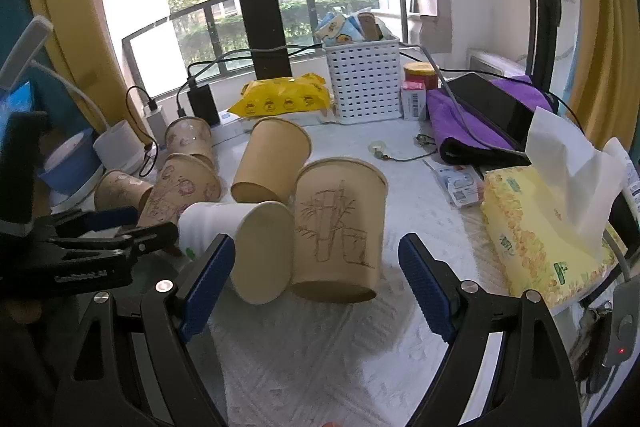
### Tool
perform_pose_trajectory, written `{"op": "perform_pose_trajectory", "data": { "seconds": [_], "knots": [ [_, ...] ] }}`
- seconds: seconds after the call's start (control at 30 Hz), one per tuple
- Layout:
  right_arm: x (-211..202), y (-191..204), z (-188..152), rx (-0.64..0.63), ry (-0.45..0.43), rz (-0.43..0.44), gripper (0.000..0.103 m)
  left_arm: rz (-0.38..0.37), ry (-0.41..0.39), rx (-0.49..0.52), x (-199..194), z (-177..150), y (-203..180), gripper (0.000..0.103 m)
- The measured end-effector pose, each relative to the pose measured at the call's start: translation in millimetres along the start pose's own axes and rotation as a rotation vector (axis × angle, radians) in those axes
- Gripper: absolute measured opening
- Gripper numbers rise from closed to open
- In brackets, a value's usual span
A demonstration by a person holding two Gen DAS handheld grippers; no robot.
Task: Flip cup upright
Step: 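Move the left tool toward the brown pink-floral cup lying on its side, then close the left gripper on the floral cup and lift it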
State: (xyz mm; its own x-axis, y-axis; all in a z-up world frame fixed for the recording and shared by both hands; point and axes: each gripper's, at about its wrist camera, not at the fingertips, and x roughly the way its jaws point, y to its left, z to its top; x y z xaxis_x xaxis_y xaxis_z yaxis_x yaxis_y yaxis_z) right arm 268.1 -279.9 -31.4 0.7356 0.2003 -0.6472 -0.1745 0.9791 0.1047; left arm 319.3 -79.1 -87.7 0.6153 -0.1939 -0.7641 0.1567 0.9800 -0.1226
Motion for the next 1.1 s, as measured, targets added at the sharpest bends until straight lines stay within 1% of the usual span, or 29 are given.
{"op": "perform_pose_trajectory", "data": {
  "seconds": [0.1, 0.23, 0.47, 0.63, 0.8, 0.87, 1.0, 1.1],
  "knots": [
    [1.7, -2.8, 0.7, 0.004, 0.001, -0.002, 0.086, -0.006, 0.024, -0.010, 8.3, 1.0, 0.1, 0.070],
    [2.2, -4.5, 0.3, 0.008, 0.003, -0.003, 0.086, -0.020, 0.054, -0.040, 18.1, 0.0, 3.9, 0.060],
    [-0.7, -4.7, 1.0, 0.006, -0.002, -0.011, 0.086, -0.032, 0.030, -0.053, 13.5, 1.1, 6.3, 0.060],
    [-11.5, -0.6, 2.6, -0.005, -0.023, -0.024, 0.086, -0.044, -0.021, -0.033, -7.2, 1.6, 3.1, 0.060],
    [-26.4, 6.8, 3.8, -0.015, -0.046, -0.035, 0.086, -0.066, -0.062, -0.024, -30.8, -3.6, 1.6, 0.059],
    [-33.9, 11.3, 3.8, -0.021, -0.056, -0.039, 0.086, -0.072, -0.090, -0.008, -43.5, -7.6, 0.4, 0.059],
    [-49.4, 22.7, 2.3, -0.037, -0.075, -0.038, 0.086, -0.078, -0.134, 0.023, -68.6, -19.5, -3.9, 0.059],
    [-59.9, 33.2, -0.2, -0.052, -0.085, -0.030, 0.086, -0.073, -0.153, 0.042, -87.5, -39.0, -3.0, 0.059]
  ]
}}
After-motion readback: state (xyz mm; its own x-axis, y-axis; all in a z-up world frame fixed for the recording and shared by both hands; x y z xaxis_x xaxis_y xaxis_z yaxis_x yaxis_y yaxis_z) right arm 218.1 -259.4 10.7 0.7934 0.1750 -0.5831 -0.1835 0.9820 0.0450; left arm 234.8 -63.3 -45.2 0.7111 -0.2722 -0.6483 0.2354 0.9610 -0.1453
